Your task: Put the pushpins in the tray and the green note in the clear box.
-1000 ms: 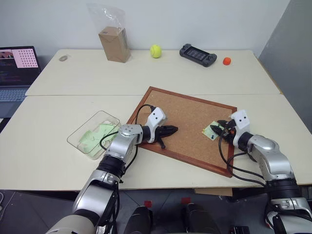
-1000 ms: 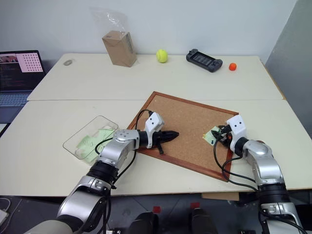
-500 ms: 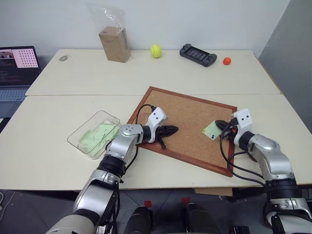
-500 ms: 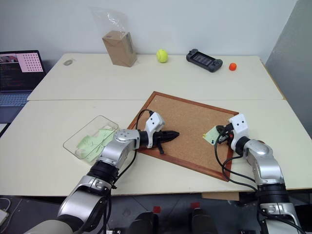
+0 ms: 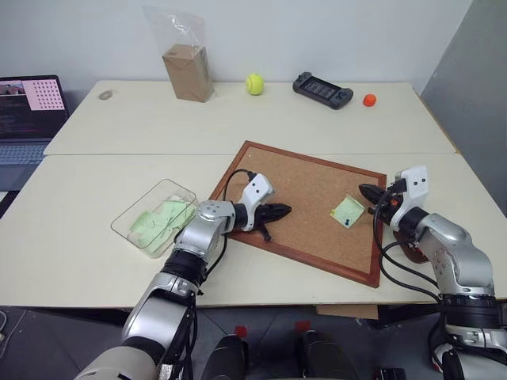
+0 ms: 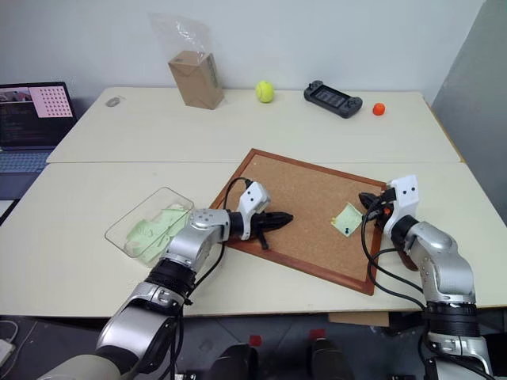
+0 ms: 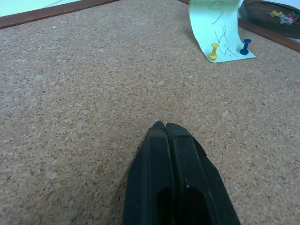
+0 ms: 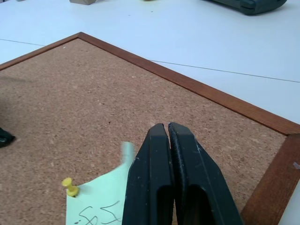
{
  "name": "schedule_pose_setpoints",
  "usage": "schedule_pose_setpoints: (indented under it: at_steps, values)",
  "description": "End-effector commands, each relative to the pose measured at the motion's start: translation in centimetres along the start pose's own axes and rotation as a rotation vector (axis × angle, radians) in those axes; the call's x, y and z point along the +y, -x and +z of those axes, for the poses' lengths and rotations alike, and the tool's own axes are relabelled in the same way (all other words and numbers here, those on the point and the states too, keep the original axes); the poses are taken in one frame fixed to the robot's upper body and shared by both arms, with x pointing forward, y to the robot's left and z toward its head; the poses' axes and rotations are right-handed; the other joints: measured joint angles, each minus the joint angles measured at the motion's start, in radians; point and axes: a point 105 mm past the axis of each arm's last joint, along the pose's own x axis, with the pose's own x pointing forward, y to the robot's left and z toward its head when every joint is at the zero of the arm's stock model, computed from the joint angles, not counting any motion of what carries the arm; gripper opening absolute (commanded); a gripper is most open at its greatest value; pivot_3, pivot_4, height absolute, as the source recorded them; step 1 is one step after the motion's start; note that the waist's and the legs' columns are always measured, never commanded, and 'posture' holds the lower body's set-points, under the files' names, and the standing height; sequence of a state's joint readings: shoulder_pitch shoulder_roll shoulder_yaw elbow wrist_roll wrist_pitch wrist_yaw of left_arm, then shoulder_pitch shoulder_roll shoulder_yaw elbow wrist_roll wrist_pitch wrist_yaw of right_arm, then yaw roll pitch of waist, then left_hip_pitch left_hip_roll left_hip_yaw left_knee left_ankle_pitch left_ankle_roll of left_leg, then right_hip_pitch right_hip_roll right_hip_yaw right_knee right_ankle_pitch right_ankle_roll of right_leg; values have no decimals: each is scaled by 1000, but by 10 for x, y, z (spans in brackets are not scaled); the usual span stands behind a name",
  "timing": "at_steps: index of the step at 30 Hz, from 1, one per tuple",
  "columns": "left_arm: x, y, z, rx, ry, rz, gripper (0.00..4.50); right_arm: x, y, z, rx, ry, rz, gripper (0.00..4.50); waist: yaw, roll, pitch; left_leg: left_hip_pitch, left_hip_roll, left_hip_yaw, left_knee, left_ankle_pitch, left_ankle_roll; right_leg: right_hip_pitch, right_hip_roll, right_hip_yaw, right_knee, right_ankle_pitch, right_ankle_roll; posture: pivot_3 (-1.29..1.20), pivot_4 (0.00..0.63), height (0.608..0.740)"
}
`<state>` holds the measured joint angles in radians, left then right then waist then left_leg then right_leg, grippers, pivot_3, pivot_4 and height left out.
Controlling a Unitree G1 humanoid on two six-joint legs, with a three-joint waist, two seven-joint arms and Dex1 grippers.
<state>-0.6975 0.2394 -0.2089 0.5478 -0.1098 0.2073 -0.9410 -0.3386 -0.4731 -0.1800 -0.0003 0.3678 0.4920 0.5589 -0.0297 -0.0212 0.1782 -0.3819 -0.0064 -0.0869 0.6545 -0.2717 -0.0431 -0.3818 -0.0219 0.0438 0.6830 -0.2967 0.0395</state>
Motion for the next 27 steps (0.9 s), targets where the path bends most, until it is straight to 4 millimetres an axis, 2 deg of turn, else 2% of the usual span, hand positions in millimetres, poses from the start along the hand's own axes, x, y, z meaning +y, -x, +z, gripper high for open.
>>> schedule_pose_setpoints:
  at_steps: [1,4,8,13,15,22,27]
  values:
    - [2,-1,-6,31,-2,13,0,-2,7,19,-57,40,-17,19,0,0,0,0,0,0,1,0,0,1,0,0,0,0,0,0,150,740]
    - [2,-1,-6,33,-2,13,0,-8,13,27,-77,75,-61,19,0,0,0,0,0,0,3,0,0,1,0,0,0,0,1,0,150,740]
    - [-1,-1,-9,35,1,6,0,-33,39,33,-65,135,-212,19,1,0,0,0,0,0,4,0,0,2,0,0,0,1,1,0,150,740]
    - [-4,-2,-11,39,6,-4,0,-60,77,19,51,180,-381,19,2,1,0,-1,0,-1,4,0,0,2,0,0,-1,1,1,0,150,740]
    - [-5,-3,-12,39,7,-8,0,-65,87,11,90,165,-418,19,2,1,-1,0,0,-1,4,0,0,3,0,0,-1,1,1,0,150,740]
    - [-4,-6,-9,40,-1,-18,0,-59,97,-18,183,9,-423,19,0,3,-2,1,-1,0,6,0,0,4,0,1,-1,1,2,0,150,740]
    - [-4,-7,-6,34,-7,-23,0,-63,99,-19,184,-9,-449,19,1,3,-2,0,-1,0,6,0,0,5,0,0,-1,1,2,0,150,740]
